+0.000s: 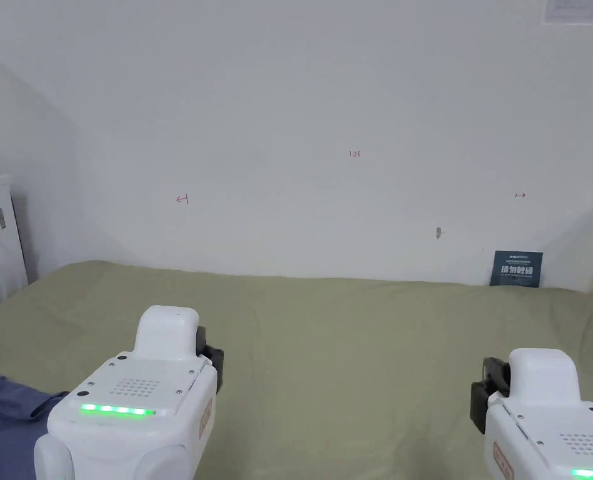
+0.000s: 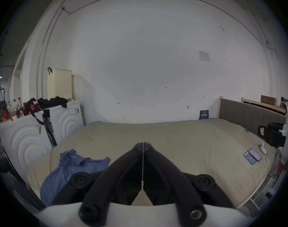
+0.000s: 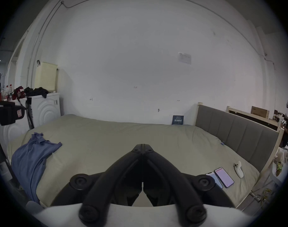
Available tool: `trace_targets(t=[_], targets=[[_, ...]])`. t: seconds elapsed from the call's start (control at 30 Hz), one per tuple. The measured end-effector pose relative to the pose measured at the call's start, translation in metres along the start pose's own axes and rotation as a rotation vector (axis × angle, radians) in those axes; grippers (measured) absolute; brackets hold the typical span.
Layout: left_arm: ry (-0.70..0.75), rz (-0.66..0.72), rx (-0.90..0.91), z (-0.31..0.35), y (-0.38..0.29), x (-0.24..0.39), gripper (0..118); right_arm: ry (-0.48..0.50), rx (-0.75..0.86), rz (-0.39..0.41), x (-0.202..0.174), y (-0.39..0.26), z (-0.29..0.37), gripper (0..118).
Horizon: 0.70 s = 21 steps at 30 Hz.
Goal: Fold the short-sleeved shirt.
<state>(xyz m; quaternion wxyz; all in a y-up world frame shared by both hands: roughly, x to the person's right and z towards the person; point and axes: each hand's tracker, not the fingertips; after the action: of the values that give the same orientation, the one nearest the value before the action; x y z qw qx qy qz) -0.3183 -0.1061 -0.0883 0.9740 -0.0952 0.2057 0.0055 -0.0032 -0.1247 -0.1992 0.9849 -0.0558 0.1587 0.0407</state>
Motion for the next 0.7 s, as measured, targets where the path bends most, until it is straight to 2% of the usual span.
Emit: trace_targets(t=[0.07,0.17,0.3,0.4,0.57,0.7], targets=[[-0.036,0.029,-0.034,-0.009,-0.003,0.001,0,0.015,-0.021,-0.010,0.002,0.005,0.001,1],[-0.019,0.017,-0.039,-0.012,-0.006,0.002,0,-0.006,-0.014,0.011,0.000,0.008,0.002,1],[0.032,0.051,-0.058,-0.012,-0.010,-0.018,0,0.037,-0.022,0.019,-0.017,0.007,-0.005,1],[0.116,0.096,-0.080,0.001,-0.013,-0.052,0,0.134,0.000,0.060,-0.057,0.005,-0.013,1],[0.325,0.093,-0.087,0.053,-0.021,-0.128,0,0.368,-0.004,0.031,-0.140,0.005,-0.026,1],[0.472,0.077,-0.102,0.092,-0.027,-0.171,0,0.502,-0.019,0.017,-0.191,0.004,-0.030,1]])
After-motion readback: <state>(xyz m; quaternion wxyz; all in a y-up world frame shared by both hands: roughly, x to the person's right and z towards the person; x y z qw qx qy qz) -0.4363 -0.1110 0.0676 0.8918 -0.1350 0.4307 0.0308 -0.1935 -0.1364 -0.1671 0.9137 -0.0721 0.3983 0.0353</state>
